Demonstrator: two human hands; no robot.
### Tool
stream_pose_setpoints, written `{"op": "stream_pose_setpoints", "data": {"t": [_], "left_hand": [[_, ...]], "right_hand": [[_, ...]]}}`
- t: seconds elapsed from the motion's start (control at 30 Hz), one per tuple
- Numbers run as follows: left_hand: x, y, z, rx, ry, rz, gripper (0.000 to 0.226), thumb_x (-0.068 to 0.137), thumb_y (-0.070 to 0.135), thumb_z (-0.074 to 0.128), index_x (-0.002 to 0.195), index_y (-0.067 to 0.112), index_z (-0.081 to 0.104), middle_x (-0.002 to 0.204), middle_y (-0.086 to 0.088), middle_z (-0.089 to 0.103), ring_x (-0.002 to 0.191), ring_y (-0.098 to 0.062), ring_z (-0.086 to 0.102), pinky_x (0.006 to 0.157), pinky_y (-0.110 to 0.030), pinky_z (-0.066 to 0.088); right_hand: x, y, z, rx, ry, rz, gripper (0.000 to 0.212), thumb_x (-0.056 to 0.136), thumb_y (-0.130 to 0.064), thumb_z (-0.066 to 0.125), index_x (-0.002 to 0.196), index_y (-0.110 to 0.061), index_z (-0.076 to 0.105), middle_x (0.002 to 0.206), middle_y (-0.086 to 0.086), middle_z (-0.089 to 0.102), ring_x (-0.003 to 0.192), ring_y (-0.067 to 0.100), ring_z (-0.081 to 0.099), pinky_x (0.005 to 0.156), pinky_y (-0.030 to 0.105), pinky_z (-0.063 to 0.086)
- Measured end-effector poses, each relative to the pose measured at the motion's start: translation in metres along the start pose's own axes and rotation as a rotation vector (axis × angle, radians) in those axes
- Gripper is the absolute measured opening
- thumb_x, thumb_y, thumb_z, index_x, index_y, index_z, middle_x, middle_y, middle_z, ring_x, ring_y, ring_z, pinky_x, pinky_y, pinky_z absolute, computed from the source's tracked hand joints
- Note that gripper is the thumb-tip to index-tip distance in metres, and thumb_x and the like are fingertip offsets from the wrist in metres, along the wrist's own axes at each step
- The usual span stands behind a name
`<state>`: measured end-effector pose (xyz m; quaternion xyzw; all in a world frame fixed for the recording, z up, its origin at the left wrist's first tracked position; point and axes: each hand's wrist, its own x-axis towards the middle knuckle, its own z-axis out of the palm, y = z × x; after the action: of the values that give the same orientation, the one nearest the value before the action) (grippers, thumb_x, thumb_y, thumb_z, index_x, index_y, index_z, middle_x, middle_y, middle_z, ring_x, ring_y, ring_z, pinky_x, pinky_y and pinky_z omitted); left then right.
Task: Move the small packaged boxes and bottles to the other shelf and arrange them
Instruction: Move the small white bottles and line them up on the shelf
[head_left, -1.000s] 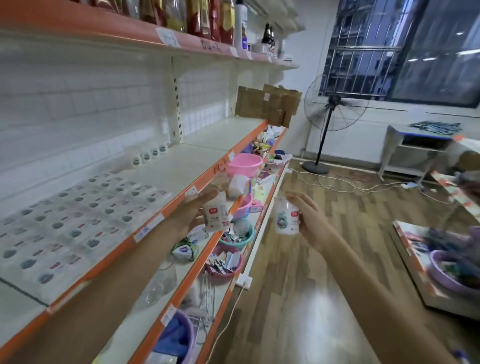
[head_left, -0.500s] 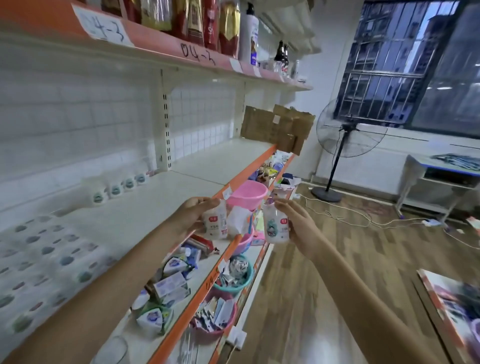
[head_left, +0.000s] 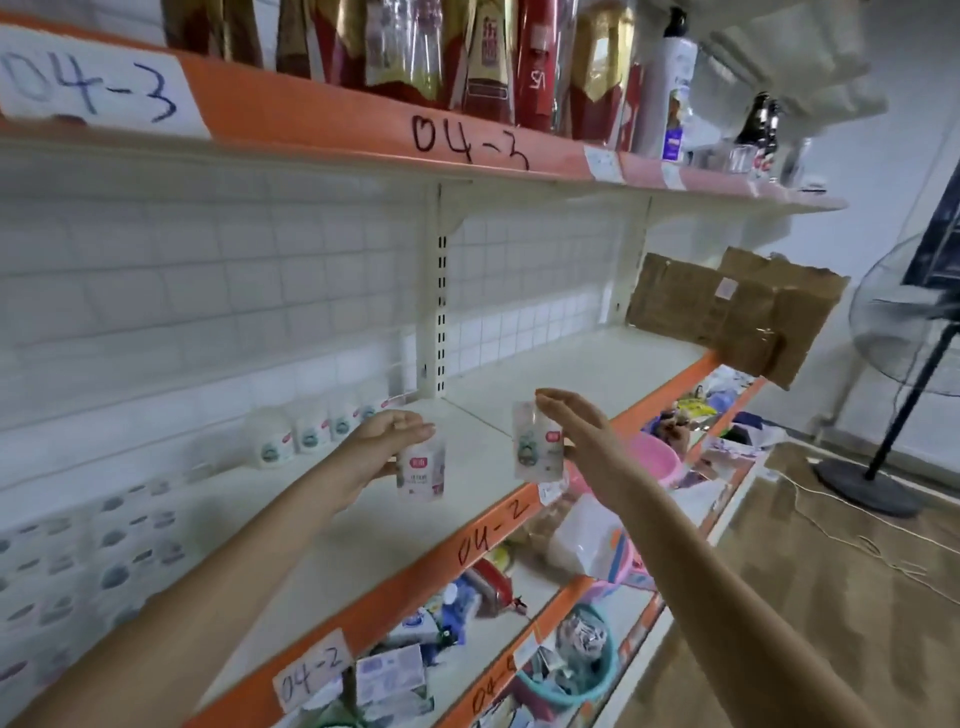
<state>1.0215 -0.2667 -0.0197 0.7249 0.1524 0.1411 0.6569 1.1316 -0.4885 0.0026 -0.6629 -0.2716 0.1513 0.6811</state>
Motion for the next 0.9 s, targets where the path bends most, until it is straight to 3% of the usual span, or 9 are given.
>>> {"op": "stream_pose_setpoints", "data": {"t": [0.07,0.2,0.37,0.5,0.6,0.7,0.77,0.9], "left_hand": [[0.011,-0.003,-0.007,-0.013,0.114,-0.013,0.044,0.067,0.035,0.073,0.105,0.018,0.057,0.098,0.000,0.064,0.090,-0.016,0.059,0.073,-0.026,0.046],[0.030,-0.006,-0.025,-0.049,0.321,-0.037,0.030,0.082,0.024,0.067,0.109,0.016,0.057,0.105,-0.005,0.063,0.094,-0.020,0.059,0.077,-0.030,0.047],[0.028,-0.009,-0.039,-0.115,0.594,-0.034,0.037,0.081,0.024,0.067,0.113,0.010,0.056,0.114,-0.010,0.060,0.096,-0.023,0.060,0.085,-0.037,0.048],[0.016,-0.011,-0.045,-0.056,0.773,-0.022,0.033,0.082,0.019,0.067,0.113,0.014,0.054,0.114,-0.005,0.056,0.096,-0.017,0.057,0.079,-0.028,0.047],[0.009,-0.012,-0.053,0.018,0.838,-0.060,0.038,0.081,0.019,0.068,0.116,0.016,0.053,0.115,-0.007,0.055,0.101,-0.020,0.055,0.084,-0.031,0.045],[0.008,-0.016,-0.062,0.008,0.874,-0.093,0.037,0.080,0.016,0.070,0.113,0.015,0.053,0.112,-0.010,0.059,0.096,-0.020,0.057,0.085,-0.034,0.046],[0.008,-0.020,-0.068,0.048,0.887,-0.115,0.042,0.079,0.016,0.071,0.117,0.013,0.052,0.111,-0.008,0.059,0.100,-0.021,0.058,0.088,-0.033,0.046],[0.009,-0.030,-0.077,0.134,0.881,-0.142,0.034,0.077,0.017,0.073,0.108,0.018,0.058,0.108,-0.003,0.063,0.103,-0.020,0.060,0.093,-0.035,0.047]], "right_hand": [[0.032,0.008,0.002,0.006,-0.065,0.017,0.029,0.088,-0.028,0.059,0.114,-0.016,0.058,0.103,0.004,0.061,0.092,0.021,0.057,0.086,0.039,0.046],[0.091,0.022,0.008,0.028,-0.266,0.047,0.034,0.088,-0.025,0.060,0.119,-0.011,0.056,0.103,0.001,0.062,0.099,0.020,0.059,0.088,0.036,0.048],[0.147,0.031,0.021,0.039,-0.478,0.043,0.036,0.085,-0.022,0.065,0.117,-0.007,0.058,0.103,0.003,0.064,0.099,0.020,0.061,0.089,0.036,0.049],[0.177,0.040,0.055,0.071,-0.632,0.059,0.051,0.076,-0.023,0.075,0.119,-0.004,0.057,0.113,0.010,0.060,0.109,0.025,0.060,0.094,0.039,0.050],[0.185,0.047,0.089,0.070,-0.744,0.072,0.060,0.067,-0.027,0.080,0.118,-0.005,0.058,0.117,0.009,0.059,0.109,0.024,0.059,0.093,0.034,0.049],[0.190,0.056,0.121,-0.011,-0.801,0.045,0.036,0.078,-0.017,0.073,0.111,-0.010,0.059,0.108,0.001,0.058,0.092,0.016,0.058,0.078,0.023,0.046],[0.195,0.064,0.140,-0.066,-0.833,0.008,0.036,0.079,-0.017,0.072,0.112,-0.014,0.058,0.111,0.001,0.056,0.084,0.012,0.055,0.072,0.020,0.042],[0.199,0.077,0.162,-0.215,-0.872,-0.073,0.047,0.080,-0.017,0.072,0.124,-0.011,0.055,0.120,0.002,0.054,0.094,0.017,0.057,0.077,0.020,0.042]]}}
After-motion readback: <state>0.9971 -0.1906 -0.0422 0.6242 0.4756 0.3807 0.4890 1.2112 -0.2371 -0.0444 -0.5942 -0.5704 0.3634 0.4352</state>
